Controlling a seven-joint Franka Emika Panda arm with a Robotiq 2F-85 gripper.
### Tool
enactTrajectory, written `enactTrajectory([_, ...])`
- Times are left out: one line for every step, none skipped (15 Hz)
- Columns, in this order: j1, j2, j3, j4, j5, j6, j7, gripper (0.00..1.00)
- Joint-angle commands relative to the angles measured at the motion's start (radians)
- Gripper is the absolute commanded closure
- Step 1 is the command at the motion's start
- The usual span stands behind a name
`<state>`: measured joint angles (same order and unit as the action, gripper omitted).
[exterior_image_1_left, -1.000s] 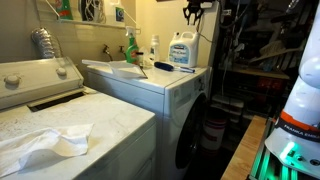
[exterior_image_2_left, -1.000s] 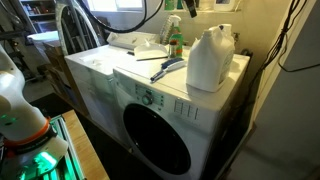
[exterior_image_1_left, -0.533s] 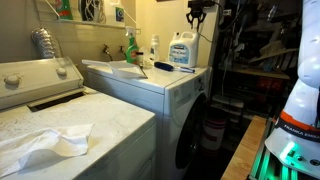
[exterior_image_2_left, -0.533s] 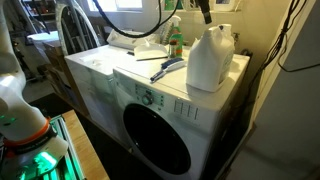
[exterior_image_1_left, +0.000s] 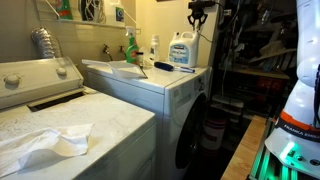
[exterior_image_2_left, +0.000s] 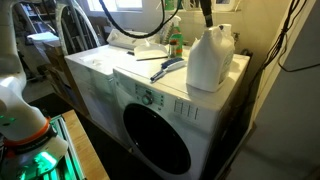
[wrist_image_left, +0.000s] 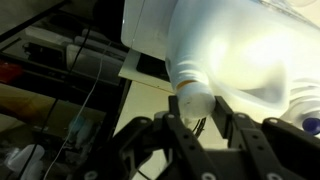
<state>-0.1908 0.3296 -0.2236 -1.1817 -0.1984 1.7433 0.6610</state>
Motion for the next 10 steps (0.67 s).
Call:
enactTrajectory([-0.029,0.039,0.003,0.05,0.057,-0.038,-0.022,0.87])
enactTrajectory([-0.034,0.041,0.006,0.048,0.071,-0.044,-0.031,0.87])
enactTrajectory([-0.036,0.045,0.005,0.048,0.077,-0.047,-0.03,0.87])
enactTrajectory([-0.037,0.048,0.005,0.052,0.08,-0.056,-0.034,0.87])
enactTrajectory([-0.039,0.05,0.004,0.058,0.085,-0.069,-0.035,0.87])
enactTrajectory([-0.039,0.053,0.002,0.063,0.083,-0.078,-0.035,0.87])
enactTrajectory([-0.039,0.055,0.0,0.067,0.077,-0.085,-0.034,0.87])
enactTrajectory([-0.039,0.056,0.0,0.069,0.075,-0.09,-0.033,0.87])
enactTrajectory([-0.04,0.057,-0.001,0.071,0.075,-0.092,-0.032,0.87])
enactTrajectory([-0.04,0.058,-0.002,0.072,0.073,-0.087,-0.029,0.87])
